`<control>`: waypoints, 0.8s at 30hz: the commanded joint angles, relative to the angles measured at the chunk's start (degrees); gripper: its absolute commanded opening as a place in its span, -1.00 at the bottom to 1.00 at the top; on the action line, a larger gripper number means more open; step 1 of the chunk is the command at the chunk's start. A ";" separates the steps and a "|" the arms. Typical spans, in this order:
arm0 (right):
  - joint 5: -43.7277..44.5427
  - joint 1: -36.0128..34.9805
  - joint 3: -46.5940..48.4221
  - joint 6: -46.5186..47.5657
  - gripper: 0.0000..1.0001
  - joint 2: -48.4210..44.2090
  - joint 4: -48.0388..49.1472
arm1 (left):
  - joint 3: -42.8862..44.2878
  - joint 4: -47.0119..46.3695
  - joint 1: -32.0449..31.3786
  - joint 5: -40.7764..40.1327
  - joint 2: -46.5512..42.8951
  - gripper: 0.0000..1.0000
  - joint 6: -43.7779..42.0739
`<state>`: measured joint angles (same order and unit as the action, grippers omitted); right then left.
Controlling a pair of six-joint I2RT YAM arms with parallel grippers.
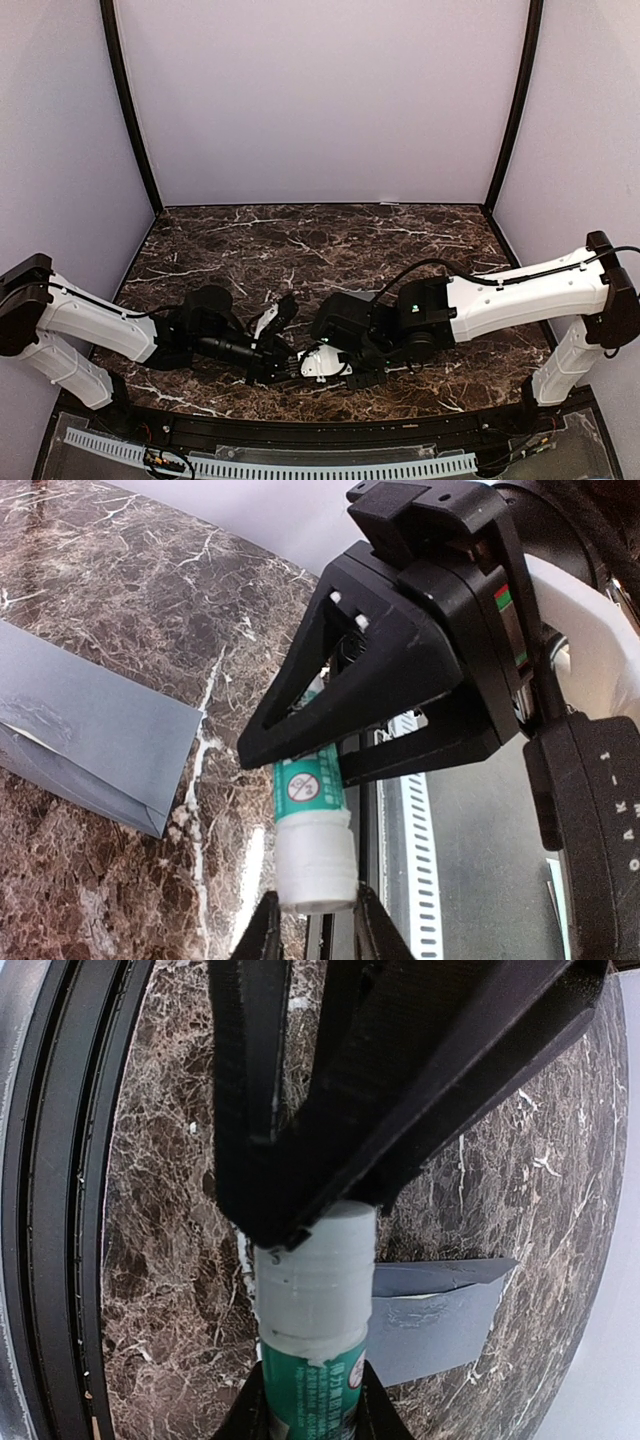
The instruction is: Place the letter into the envelope and seal it
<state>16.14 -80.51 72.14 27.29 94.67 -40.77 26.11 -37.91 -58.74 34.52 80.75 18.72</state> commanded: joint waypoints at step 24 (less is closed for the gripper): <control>-23.13 -1.24 12.23 -8.03 -1.00 4.34 14.31 | 1.91 -7.37 -1.01 -1.63 0.65 -0.87 -2.41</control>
<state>6.81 -80.01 77.80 21.65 98.06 -47.37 25.98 -37.15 -59.37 37.30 81.32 18.20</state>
